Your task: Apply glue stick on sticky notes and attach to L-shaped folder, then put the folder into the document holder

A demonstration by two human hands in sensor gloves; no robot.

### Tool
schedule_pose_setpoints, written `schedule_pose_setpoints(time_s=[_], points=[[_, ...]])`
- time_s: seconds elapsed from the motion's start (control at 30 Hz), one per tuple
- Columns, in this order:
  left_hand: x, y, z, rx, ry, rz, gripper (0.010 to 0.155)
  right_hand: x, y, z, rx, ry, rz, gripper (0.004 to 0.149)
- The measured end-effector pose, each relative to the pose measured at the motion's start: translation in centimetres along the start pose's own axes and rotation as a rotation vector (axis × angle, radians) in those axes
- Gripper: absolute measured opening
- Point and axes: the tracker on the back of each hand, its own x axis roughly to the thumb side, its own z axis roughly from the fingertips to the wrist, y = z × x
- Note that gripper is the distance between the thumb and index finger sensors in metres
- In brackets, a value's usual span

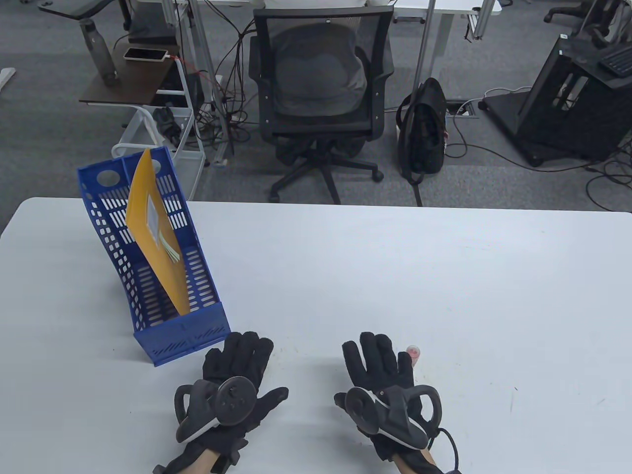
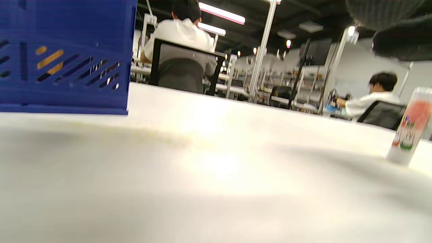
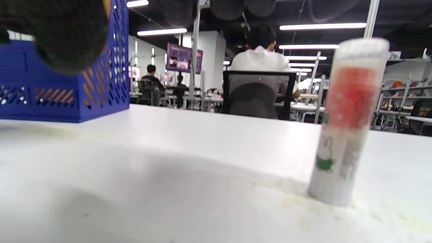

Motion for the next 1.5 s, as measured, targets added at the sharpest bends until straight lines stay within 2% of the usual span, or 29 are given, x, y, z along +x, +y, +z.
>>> schedule_pose_setpoints(time_s=[0.13,0.23,0.8,1.5], points=[[-0.8,-0.5,-0.2,-0.077,0.012,0.003,0.093,0.1,0.6,-0.2,0.049,0.011,0.021,0.094],[-1.2,-0.6,-0.1,-0.095,0.015,-0.017,0.093,0.1,0.9,-0.3,0.065,0.016,0.021,0.094],[-1.3,-0.2,0.4,-0.076,0.0,0.0,0.092,0.3,0.8,-0.2,0.097,0.015,0.016,0.093],[-1.5,-0.3,0.5,-0.124,0.012,0.031,0.091,0.4,0.9,-0.3,0.112,0.009,-0.012,0.092]])
